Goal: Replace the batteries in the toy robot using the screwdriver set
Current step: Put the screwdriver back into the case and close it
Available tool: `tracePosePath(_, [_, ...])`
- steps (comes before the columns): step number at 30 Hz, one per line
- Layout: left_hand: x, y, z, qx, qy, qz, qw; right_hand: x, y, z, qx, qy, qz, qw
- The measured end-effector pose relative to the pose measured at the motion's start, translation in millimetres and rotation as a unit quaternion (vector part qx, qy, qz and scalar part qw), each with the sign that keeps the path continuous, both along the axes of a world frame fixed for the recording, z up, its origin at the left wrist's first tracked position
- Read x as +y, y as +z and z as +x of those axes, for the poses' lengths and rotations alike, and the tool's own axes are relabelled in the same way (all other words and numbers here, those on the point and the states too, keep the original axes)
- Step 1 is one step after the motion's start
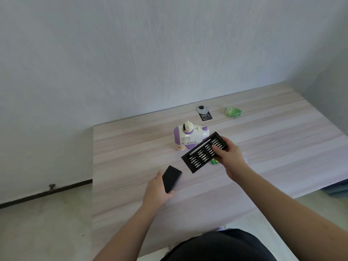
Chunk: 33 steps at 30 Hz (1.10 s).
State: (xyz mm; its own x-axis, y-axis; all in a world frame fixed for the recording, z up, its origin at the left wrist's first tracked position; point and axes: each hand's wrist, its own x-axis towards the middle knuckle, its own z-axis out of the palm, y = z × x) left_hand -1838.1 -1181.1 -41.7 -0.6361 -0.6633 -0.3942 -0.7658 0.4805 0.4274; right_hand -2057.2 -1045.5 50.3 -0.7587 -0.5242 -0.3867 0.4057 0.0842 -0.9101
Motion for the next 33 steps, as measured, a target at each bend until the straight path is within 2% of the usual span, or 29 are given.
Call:
tracePosePath(6, [3, 55, 0, 0.168, 0.055, 0.112, 0.978, -5, 34, -3, 0.0, 0.006, -0.044, 0.999])
tracePosePath(12, [0, 110, -8, 0.307, 0.197, 0.311, 0.878, -2, 57, 5, -0.004, 0.031, -0.074, 0.997])
tracePosePath(18, [9, 141, -36, 0.382, 0.222, 0.354, 0.824, 7, 63, 7, -0.011, 0.025, -0.071, 0.997])
tracePosePath(25, [36, 150, -70, 0.387, 0.19, 0.382, 0.817, 15, 69, -8, -0.02, 0.033, -0.058, 0.998])
tracePosePath(33, [45, 151, -96, 0.342, 0.179, 0.33, 0.862, 24, 71, -36, -0.026, 0.053, -0.055, 0.997])
